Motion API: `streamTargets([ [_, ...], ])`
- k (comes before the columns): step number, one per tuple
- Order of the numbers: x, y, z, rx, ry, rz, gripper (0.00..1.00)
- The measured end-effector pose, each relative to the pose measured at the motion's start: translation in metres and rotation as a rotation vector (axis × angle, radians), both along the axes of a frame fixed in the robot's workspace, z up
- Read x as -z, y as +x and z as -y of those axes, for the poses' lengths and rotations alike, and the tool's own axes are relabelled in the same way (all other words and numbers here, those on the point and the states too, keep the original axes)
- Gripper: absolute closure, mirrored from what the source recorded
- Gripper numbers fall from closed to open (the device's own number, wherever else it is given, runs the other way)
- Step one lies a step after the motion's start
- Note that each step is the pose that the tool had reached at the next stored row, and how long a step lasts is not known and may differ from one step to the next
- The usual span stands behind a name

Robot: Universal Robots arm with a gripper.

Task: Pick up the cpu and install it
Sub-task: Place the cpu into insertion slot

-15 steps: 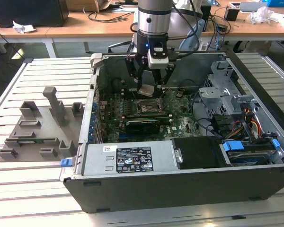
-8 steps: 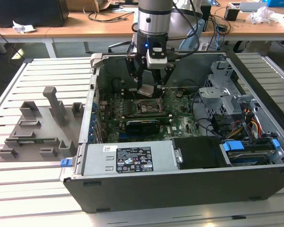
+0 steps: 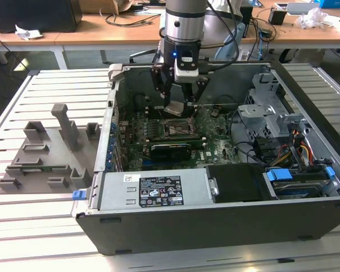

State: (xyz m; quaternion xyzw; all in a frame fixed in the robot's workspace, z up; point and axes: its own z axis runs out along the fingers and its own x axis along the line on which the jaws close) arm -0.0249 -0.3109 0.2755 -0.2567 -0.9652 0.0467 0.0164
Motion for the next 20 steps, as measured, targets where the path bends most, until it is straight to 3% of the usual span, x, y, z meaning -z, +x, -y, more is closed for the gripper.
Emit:
streamTargets([
  [20, 0.0000, 0.0002, 0.0000, 0.067, -0.0023, 0.0000, 0.45],
])
